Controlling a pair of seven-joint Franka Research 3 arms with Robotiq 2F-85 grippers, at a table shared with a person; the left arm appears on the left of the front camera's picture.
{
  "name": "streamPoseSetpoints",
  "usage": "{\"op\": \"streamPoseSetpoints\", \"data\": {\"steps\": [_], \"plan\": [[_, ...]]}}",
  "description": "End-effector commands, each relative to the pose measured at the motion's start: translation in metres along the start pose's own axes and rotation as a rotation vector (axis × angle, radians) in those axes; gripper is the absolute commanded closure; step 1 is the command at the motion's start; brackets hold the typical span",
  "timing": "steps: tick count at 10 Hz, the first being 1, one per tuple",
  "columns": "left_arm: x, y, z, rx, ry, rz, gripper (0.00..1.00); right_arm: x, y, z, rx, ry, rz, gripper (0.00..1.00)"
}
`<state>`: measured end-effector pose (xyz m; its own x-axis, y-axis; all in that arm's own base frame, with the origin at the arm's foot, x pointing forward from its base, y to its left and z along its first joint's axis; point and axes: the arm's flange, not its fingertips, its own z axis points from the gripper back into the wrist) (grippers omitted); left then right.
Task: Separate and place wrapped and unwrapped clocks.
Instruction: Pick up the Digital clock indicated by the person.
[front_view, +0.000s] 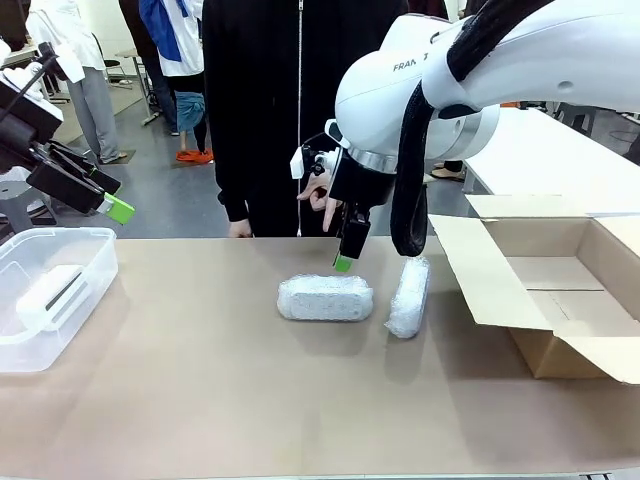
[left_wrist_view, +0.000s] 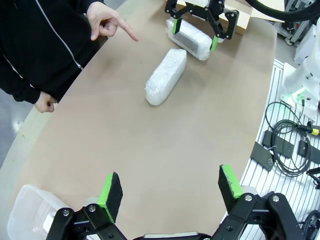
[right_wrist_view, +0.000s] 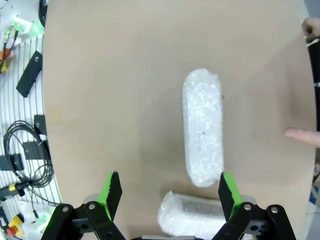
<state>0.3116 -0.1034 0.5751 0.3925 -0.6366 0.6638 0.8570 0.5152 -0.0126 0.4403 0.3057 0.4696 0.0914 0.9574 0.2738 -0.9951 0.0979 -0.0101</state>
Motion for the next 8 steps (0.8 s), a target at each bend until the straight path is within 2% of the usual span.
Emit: {"op": "streamPoseSetpoints", "data": {"steps": [1,2,4,8], "plan": [[0.0,0.001,-0.001,0.01,-0.005,0.002,0.0,0.001,-0.017,-0.005,-0.014,-0.048,-0.013,0.0],[0.0,0.001,-0.001,0.01,-0.005,0.002,0.0,0.004,-0.023,-0.021,-0.027,-0.024,-0.017,0.0],[0.0,0.001,-0.001,0.01,-0.005,0.002,0.0,0.005,-0.034,-0.046,0.027,0.015,-0.025,0.0],[0.0,0.001,-0.001,0.01,-0.005,0.002,0.0,0.002,-0.047,-0.071,0.062,0.044,-0.015,0.0]]}}
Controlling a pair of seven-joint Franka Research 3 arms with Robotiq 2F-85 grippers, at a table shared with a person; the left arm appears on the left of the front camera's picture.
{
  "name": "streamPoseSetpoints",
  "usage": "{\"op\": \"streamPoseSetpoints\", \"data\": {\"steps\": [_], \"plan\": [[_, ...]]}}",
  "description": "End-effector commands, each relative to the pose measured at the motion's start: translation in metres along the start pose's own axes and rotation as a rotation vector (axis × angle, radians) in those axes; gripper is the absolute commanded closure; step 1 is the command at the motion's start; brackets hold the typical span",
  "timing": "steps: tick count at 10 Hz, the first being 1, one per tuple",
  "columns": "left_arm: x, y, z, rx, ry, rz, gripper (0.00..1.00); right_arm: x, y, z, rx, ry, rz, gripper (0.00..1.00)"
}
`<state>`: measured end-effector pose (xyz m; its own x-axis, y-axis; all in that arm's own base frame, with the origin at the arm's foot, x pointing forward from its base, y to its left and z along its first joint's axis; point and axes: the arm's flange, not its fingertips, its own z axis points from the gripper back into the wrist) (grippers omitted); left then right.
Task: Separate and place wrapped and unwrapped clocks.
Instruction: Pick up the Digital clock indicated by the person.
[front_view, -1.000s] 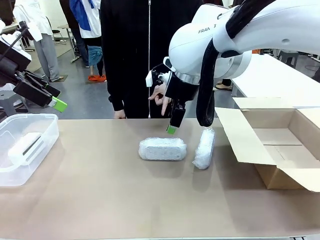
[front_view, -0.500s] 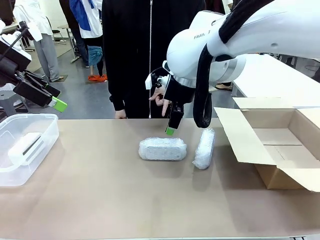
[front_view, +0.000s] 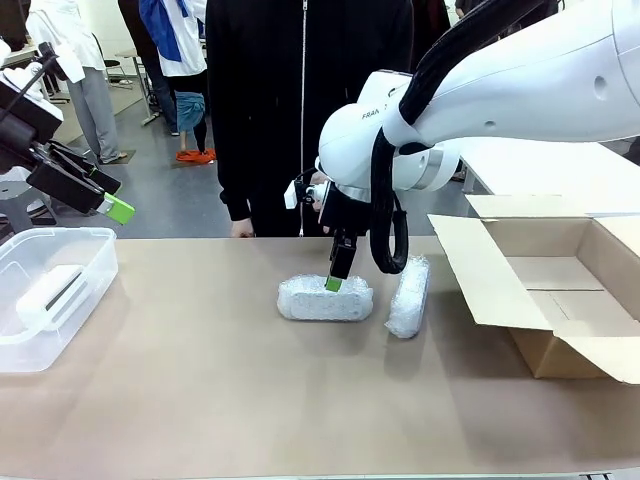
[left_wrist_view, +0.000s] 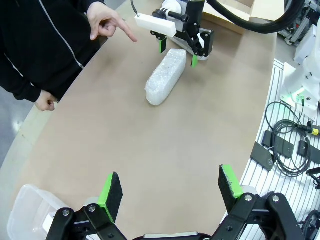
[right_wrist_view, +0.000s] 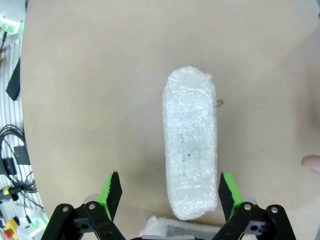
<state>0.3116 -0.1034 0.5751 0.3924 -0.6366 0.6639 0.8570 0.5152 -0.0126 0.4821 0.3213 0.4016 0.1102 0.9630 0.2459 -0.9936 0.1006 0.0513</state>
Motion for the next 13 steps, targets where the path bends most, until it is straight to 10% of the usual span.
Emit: {"op": "streamPoseSetpoints", "data": {"steps": [1,13], "plan": [[0.0,0.001,-0.001,0.01,-0.005,0.002,0.0,0.003,-0.011,-0.004,0.001,0.024,0.003,0.0],[0.0,0.001,-0.001,0.01,-0.005,0.002,0.0,0.009,-0.035,-0.068,0.035,0.082,-0.025,0.0]]}}
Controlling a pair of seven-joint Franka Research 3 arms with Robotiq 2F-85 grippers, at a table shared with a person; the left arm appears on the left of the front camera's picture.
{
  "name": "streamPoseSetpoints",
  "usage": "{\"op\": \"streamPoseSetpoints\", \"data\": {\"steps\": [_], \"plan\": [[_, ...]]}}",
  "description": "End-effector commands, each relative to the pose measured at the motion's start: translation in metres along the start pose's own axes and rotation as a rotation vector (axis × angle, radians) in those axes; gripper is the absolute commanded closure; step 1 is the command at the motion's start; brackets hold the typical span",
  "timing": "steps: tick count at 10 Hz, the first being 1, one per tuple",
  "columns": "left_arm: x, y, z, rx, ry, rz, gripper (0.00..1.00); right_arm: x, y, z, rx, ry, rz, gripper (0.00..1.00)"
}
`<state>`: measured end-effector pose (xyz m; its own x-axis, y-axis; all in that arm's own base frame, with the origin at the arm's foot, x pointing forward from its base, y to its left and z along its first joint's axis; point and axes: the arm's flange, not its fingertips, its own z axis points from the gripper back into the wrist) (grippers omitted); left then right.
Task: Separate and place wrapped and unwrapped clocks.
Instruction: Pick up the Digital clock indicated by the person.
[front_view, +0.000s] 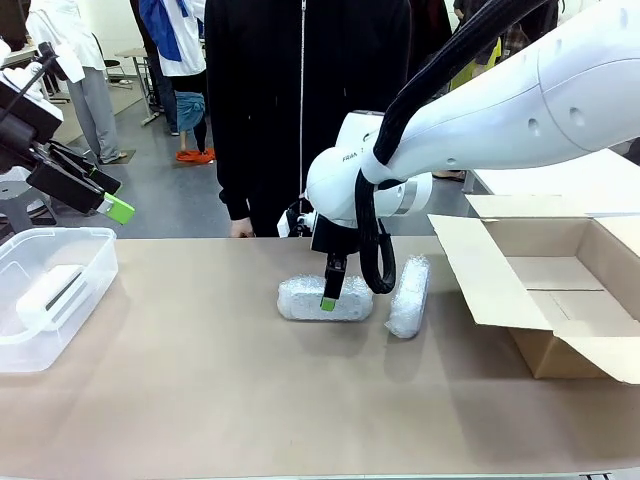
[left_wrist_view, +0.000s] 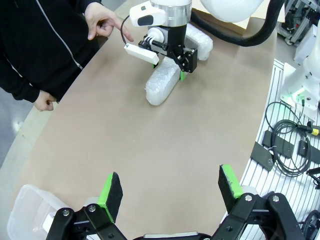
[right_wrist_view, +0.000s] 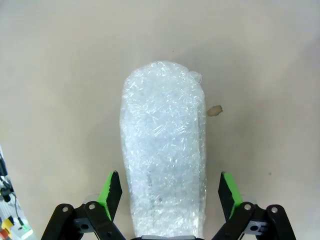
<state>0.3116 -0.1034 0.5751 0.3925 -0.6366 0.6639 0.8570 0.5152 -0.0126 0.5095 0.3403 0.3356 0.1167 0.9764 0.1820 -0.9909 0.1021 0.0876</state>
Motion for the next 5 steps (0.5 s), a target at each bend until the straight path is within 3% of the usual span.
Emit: {"op": "streamPoseSetpoints", "data": {"steps": [1,2,3,4,5], "plan": [[0.0005,0.0012,-0.0007,0.01,-0.005,0.002,0.0,0.003,-0.0053,0.0002,-0.006,0.011,-0.001,0.0],[0.0005,0.0012,-0.0007,0.01,-0.005,0.002,0.0,0.0023,-0.0054,-0.0012,-0.005,0.01,-0.016,0.0],[0.0005,0.0012,-0.0007,0.01,-0.005,0.002,0.0,0.0014,-0.0053,-0.0023,0.006,0.018,-0.018,0.18],[0.0005,0.0012,-0.0007,0.01,-0.005,0.002,0.0,0.0006,-0.0043,-0.0022,0.014,0.025,-0.022,0.18],[0.0005,0.0012,-0.0007,0.01,-0.005,0.002,0.0,0.0007,-0.0041,-0.0019,0.025,0.027,-0.023,0.36]]}}
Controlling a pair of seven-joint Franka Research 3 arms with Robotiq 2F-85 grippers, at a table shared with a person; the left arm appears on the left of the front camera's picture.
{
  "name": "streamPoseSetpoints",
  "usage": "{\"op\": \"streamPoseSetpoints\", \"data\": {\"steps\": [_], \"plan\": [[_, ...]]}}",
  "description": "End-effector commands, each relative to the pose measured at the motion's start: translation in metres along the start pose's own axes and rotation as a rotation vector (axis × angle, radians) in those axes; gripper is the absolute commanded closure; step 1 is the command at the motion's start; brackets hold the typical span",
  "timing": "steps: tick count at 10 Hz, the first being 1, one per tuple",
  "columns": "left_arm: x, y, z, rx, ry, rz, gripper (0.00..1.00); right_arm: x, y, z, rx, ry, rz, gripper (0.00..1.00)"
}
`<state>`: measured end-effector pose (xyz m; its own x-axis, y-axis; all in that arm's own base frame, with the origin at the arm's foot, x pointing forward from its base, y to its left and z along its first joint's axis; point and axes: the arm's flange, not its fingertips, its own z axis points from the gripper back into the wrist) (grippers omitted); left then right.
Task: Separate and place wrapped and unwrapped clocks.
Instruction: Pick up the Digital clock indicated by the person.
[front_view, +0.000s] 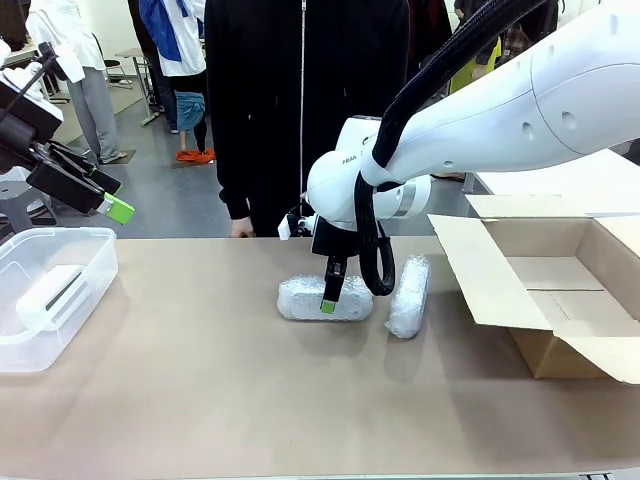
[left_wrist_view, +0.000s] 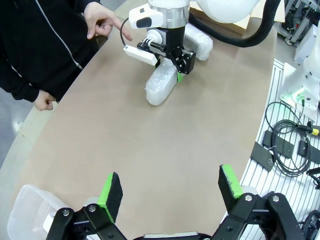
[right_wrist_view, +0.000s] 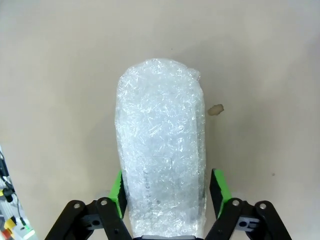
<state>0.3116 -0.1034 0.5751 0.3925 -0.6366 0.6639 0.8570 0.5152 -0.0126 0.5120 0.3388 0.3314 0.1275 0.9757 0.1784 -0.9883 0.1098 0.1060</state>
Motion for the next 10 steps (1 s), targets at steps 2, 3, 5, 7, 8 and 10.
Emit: {"op": "streamPoseSetpoints", "data": {"steps": [2,3,5,7,8,10], "plan": [[0.0,0.001,-0.001,0.01,-0.005,0.002,0.0,0.002,-0.001,0.002,0.018,0.021,-0.01,0.54],[0.0,0.001,-0.001,0.01,-0.005,0.002,0.0,0.003,0.0,0.003,0.02,0.016,-0.004,0.42],[0.0,0.001,-0.001,0.01,-0.005,0.002,0.0,0.004,0.0,0.004,0.017,0.01,0.004,0.6],[0.0,0.001,-0.001,0.01,-0.005,0.002,0.0,0.003,0.0,0.005,0.029,0.009,-0.002,0.79],[0.0,0.001,-0.001,0.01,-0.005,0.002,0.0,0.005,0.002,0.008,0.026,0.004,0.013,0.93],[0.0,0.001,-0.001,0.01,-0.005,0.002,0.0,0.008,0.02,0.053,0.002,-0.014,-0.04,0.93]]}}
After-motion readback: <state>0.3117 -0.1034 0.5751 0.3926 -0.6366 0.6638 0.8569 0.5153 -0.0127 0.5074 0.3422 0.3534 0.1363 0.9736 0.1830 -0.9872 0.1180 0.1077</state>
